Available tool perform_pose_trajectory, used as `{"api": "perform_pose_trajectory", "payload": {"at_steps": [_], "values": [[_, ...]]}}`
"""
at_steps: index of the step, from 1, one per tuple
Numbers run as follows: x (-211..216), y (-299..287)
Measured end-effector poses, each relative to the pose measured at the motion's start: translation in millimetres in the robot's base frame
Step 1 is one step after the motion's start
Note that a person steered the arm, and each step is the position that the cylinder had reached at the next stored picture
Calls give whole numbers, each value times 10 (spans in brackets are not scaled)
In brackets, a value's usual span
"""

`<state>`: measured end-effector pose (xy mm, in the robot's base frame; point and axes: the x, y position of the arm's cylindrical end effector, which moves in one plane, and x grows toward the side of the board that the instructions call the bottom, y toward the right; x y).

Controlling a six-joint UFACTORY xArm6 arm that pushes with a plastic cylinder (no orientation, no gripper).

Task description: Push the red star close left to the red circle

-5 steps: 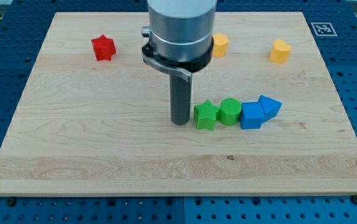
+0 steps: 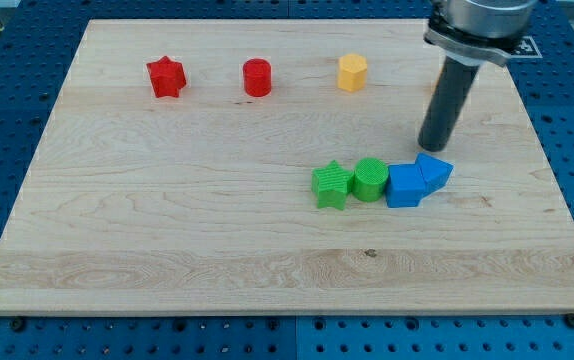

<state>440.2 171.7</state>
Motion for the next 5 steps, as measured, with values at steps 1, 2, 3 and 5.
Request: {"api": "perform_pose_trajectory", "payload": {"at_steps": [1, 2, 3, 5], "values": [[219, 81], [411, 99], [467, 142], [-88, 302]]}}
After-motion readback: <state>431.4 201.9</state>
